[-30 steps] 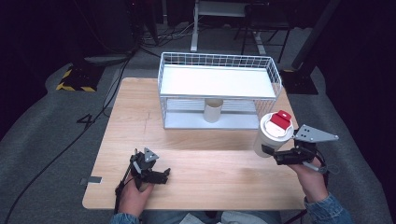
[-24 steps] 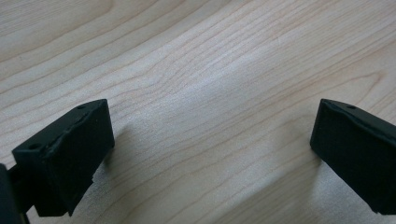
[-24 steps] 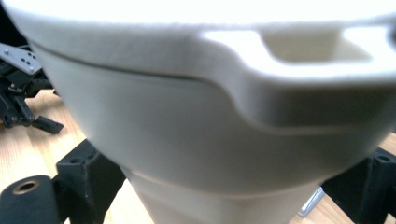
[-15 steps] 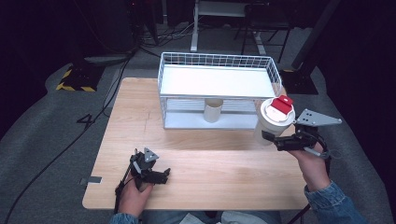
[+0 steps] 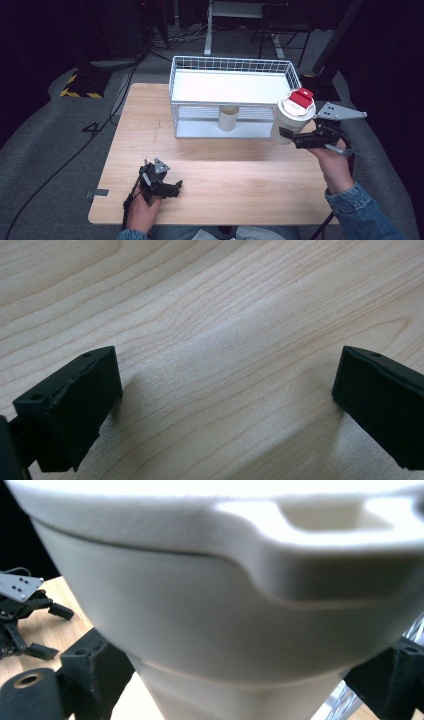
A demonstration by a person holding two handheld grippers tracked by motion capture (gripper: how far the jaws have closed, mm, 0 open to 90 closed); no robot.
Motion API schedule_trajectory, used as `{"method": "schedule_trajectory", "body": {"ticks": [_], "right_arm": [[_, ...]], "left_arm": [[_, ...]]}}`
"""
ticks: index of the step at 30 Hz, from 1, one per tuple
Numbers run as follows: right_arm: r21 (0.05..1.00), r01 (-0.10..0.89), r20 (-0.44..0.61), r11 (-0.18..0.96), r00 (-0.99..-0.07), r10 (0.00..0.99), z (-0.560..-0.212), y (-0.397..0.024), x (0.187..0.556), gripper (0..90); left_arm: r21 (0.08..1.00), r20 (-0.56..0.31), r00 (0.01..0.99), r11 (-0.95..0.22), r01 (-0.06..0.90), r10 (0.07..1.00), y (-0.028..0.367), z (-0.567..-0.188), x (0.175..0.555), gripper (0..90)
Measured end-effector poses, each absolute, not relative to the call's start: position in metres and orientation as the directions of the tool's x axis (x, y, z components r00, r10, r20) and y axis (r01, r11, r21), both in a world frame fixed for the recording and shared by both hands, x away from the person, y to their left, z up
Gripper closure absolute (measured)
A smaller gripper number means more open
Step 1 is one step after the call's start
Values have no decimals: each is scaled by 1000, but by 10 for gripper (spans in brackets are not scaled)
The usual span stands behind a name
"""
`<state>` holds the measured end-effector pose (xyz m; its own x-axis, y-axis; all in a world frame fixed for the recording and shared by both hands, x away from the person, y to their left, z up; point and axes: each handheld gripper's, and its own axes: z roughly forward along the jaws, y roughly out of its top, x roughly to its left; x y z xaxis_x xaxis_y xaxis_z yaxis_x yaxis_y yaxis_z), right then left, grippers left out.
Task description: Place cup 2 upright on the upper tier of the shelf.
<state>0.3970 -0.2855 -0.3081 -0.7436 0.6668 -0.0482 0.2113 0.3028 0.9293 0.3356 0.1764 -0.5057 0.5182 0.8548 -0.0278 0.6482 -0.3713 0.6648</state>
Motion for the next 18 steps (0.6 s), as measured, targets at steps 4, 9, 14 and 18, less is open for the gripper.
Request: {"method": "schedule_trajectory", "body": {"ticks": [4,9,14,18], "right_arm": [[929,209,-50,304,-744,666,-299,-280,402,105],[932,191,-67,309,-745,663,-289,-273,409,105],[934,189,-61,302,-750,659,-279,-264,419,105],[937,184,-62,296,-749,660,-271,-258,428,105]], "left_arm": [[665,-28,518,-371,648,855,176,-506,336,1],[665,-29,518,-371,649,855,176,-506,336,1],[665,-29,518,-371,649,855,176,-506,336,1],[666,-30,515,-367,650,857,176,-506,336,0]]}}
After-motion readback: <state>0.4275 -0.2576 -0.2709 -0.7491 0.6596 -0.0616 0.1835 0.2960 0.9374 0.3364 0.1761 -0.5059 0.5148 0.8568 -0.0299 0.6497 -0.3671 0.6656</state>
